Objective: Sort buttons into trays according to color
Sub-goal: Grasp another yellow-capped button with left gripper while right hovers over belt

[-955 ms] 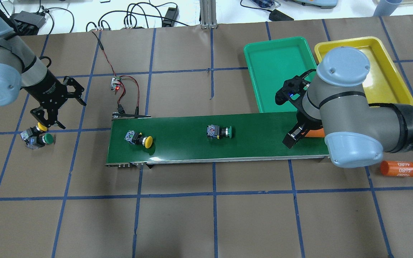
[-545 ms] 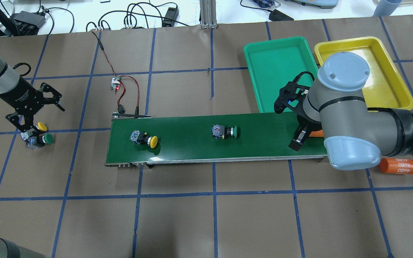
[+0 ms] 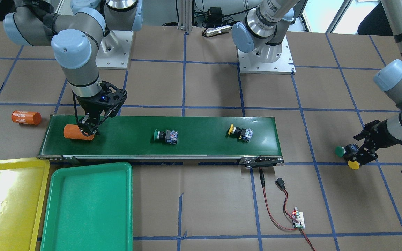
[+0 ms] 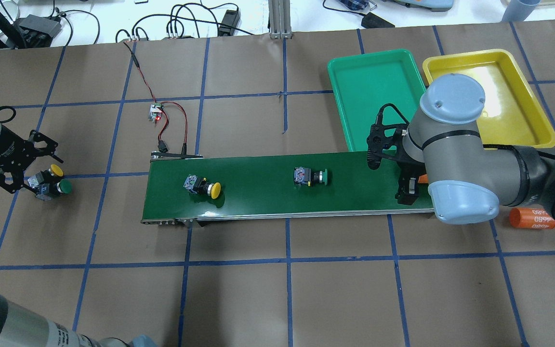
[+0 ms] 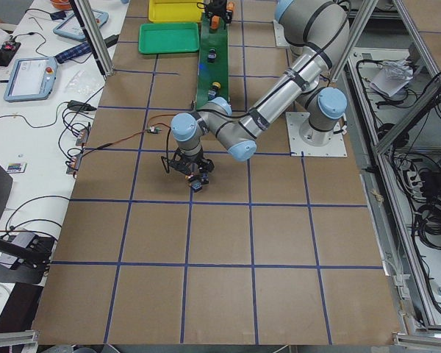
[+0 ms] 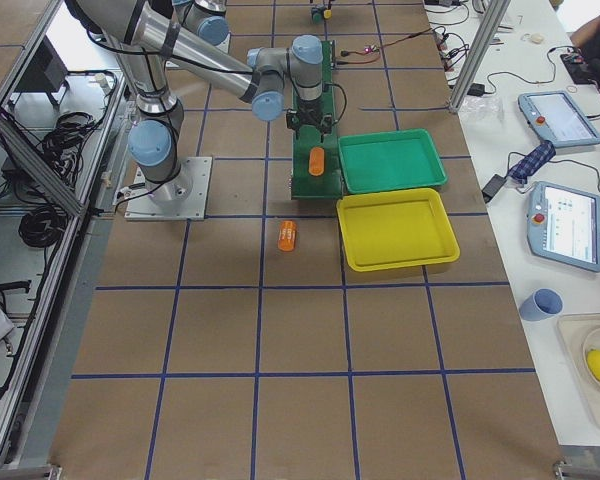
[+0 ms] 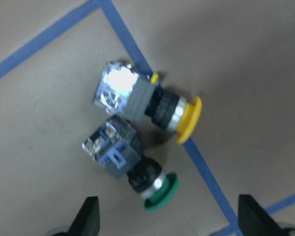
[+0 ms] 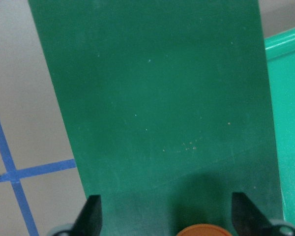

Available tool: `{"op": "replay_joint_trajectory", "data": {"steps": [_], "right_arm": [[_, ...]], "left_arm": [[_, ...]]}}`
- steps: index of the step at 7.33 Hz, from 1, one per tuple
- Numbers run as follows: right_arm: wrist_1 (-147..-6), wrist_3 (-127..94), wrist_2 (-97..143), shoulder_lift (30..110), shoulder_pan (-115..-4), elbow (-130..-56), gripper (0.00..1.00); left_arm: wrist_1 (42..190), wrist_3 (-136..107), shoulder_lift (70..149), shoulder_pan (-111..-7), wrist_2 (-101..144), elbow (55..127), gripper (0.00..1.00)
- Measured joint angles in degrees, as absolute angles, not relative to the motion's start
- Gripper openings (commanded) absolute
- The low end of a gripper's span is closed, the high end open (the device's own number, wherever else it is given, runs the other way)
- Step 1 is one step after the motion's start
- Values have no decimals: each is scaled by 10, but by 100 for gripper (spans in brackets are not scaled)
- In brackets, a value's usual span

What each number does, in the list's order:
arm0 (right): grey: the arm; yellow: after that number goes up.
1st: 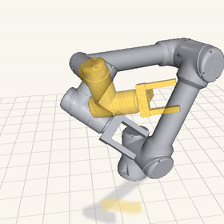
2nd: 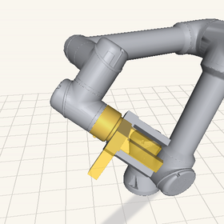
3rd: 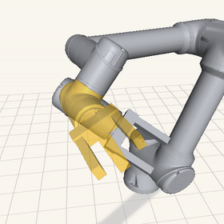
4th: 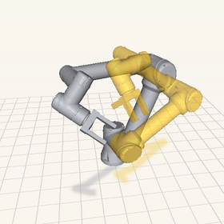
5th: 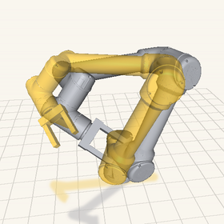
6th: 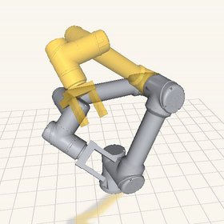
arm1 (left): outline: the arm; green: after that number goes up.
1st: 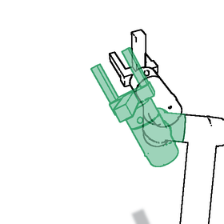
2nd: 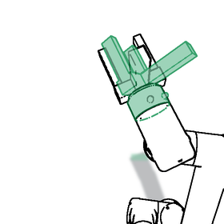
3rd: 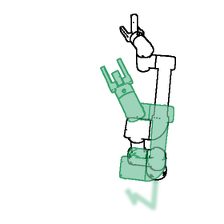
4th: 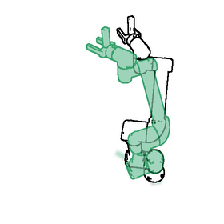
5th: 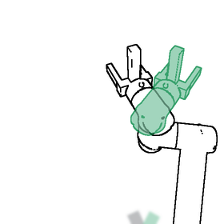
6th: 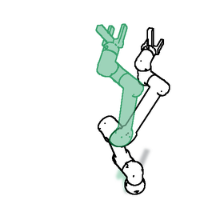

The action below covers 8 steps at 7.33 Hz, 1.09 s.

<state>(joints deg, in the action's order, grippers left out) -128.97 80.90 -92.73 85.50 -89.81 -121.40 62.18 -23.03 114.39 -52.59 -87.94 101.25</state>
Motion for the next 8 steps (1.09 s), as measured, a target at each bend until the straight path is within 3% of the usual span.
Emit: {"op": "replay_joint_trajectory", "data": {"steps": [4,5,7,8], "right_arm": [[-1293,853,-914,840,-903,-1215,100],[-1297,855,-905,831,-903,-1214,100],[-1306,857,-899,823,-905,-1212,100],[-1308,857,-898,822,-907,-1213,96]], "left_arm": [[610,-255,1165,-524,-889,1017,100],[610,-256,1169,-525,-908,1018,94],[613,-260,1174,-528,-930,1017,94],[616,-262,1174,-530,-934,1017,95]]}}
